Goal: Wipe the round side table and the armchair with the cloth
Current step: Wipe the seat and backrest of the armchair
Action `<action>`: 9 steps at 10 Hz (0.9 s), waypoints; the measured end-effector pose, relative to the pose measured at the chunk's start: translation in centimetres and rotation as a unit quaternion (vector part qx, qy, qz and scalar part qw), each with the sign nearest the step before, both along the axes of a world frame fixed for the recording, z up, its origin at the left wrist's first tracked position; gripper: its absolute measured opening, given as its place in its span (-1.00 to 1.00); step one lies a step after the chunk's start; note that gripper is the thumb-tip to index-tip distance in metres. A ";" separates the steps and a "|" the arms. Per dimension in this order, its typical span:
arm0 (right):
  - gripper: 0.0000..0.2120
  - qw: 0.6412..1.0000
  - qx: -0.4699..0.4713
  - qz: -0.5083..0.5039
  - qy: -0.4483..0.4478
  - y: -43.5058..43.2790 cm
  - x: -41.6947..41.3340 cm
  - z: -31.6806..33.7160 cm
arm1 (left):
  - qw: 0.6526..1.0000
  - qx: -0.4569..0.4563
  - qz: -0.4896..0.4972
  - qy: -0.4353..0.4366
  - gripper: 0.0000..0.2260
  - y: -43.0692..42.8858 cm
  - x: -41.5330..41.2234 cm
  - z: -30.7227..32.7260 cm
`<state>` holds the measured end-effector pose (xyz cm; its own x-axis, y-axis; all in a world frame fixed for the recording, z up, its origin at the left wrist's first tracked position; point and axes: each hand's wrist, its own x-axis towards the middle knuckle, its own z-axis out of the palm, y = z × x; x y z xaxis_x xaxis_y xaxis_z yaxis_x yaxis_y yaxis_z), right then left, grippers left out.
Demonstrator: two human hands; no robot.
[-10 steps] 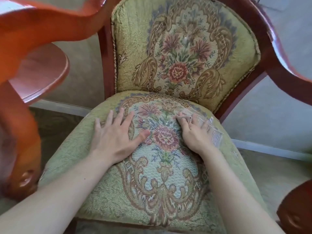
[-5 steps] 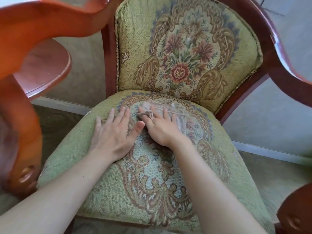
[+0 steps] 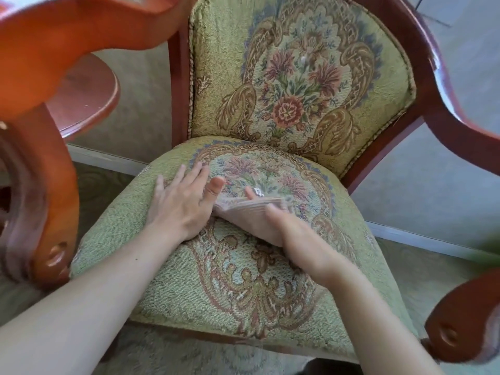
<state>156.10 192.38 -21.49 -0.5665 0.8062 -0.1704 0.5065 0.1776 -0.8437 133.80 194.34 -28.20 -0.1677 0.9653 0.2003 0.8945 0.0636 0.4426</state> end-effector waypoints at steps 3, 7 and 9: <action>-0.49 0.885 0.085 -0.360 0.282 5.1 7.6 5.3 | 1.000 0.004 0.001 0.012 -0.12 0.1 0.1 -0.4; -0.39 0.920 0.152 -0.252 -0.260 9.8 -1.3 -3.8 | 1.000 0.013 0.014 0.009 -0.12 0.3 0.2 -0.3; -0.42 0.917 0.168 -0.170 -0.320 10.3 -1.2 -3.8 | 0.999 0.002 0.017 0.034 -0.09 0.2 0.5 -0.1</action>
<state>154.85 202.72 -25.29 -0.1437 0.9855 -0.0899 0.9527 0.1131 -0.2820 134.28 194.58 -28.33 -0.1872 0.9581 0.2169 0.9197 0.0934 0.3813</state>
